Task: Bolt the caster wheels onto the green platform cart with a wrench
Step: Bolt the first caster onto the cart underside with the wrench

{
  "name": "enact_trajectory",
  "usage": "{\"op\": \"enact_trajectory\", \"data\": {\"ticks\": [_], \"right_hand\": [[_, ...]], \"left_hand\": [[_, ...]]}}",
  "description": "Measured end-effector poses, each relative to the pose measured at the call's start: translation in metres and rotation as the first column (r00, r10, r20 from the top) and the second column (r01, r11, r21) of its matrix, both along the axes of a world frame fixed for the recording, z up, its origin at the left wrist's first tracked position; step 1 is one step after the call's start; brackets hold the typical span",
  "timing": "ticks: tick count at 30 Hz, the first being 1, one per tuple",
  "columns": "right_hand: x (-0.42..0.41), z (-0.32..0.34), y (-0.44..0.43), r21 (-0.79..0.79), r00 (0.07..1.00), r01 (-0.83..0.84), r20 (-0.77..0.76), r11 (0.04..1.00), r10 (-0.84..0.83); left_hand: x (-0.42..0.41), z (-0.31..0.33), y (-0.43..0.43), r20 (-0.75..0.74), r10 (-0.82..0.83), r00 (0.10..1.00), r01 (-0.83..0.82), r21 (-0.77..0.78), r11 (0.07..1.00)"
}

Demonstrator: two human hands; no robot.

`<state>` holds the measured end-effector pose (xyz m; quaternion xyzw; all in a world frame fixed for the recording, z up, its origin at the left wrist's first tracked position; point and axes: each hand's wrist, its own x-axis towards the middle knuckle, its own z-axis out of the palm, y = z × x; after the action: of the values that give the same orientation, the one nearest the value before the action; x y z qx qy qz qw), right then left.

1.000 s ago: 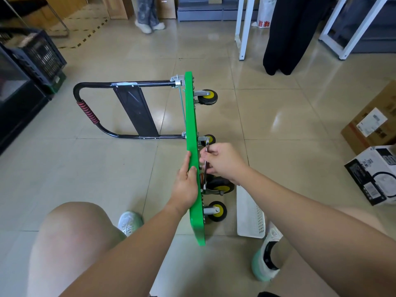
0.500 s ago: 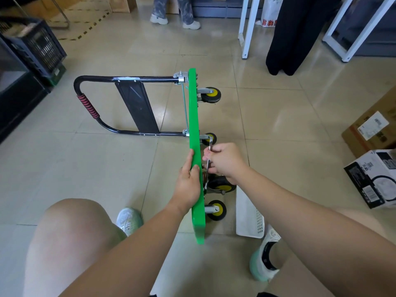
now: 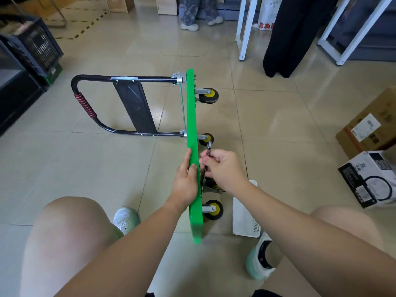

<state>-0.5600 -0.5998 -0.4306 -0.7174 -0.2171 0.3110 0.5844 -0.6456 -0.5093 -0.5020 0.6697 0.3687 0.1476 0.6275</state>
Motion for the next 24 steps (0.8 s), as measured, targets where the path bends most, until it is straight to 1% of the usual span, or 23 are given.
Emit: {"op": "enact_trajectory", "data": {"ticks": [2, 4, 7, 10, 12, 14, 16, 18, 20, 22, 23, 24], "right_hand": [[-0.003, 0.003, -0.004, -0.003, 0.998, -0.034, 0.043, 0.999, 0.034], [-0.012, 0.001, -0.01, -0.01, 0.989, -0.069, 0.133, 0.998, 0.069], [-0.03, -0.007, -0.026, 0.012, 0.972, -0.027, 0.232, 1.0, 0.024], [-0.046, -0.013, -0.043, 0.003, 0.956, -0.019, 0.294, 1.0, 0.017], [-0.058, -0.022, -0.054, -0.002, 0.936, -0.032, 0.35, 0.999, 0.031], [-0.068, -0.034, -0.065, -0.02, 0.895, -0.041, 0.444, 0.999, 0.045], [-0.077, -0.045, -0.076, -0.049, 0.865, -0.087, 0.491, 0.995, 0.1], [-0.08, -0.053, -0.084, -0.053, 0.814, -0.123, 0.566, 0.991, 0.131], [-0.081, -0.055, -0.087, -0.017, 0.758, -0.118, 0.645, 0.993, 0.101], [-0.08, -0.052, -0.088, 0.042, 0.732, -0.11, 0.68, 0.993, 0.052], [-0.079, -0.049, -0.088, 0.081, 0.736, -0.099, 0.677, 0.992, 0.018], [-0.077, -0.042, -0.087, 0.116, 0.768, -0.064, 0.64, 0.991, -0.025]], "left_hand": [[0.0, 0.002, -0.001, 0.031, -0.003, 1.0, 0.003, -0.005, 1.0], [0.001, 0.003, -0.001, 0.044, 0.004, 0.999, -0.003, -0.015, 1.0], [0.002, -0.005, 0.0, 0.056, 0.025, 0.998, -0.023, -0.038, 0.999], [0.003, -0.006, 0.001, 0.02, 0.054, 0.998, -0.053, -0.065, 0.996], [0.003, -0.001, -0.001, 0.008, 0.048, 0.999, -0.048, -0.054, 0.997], [0.001, 0.003, -0.003, 0.015, 0.023, 1.0, -0.023, -0.014, 1.0], [0.001, 0.0, -0.001, 0.022, 0.018, 1.0, -0.019, 0.033, 0.999], [0.001, -0.002, 0.0, 0.008, 0.019, 1.0, -0.019, 0.073, 0.997], [0.001, -0.003, 0.0, 0.005, 0.013, 1.0, -0.013, 0.08, 0.997], [0.0, -0.002, -0.001, 0.003, 0.006, 1.0, -0.006, 0.066, 0.998], [0.0, -0.001, -0.001, 0.001, 0.003, 1.0, -0.003, 0.057, 0.998], [0.0, -0.001, -0.001, 0.001, 0.006, 1.0, -0.006, 0.054, 0.999]]}}
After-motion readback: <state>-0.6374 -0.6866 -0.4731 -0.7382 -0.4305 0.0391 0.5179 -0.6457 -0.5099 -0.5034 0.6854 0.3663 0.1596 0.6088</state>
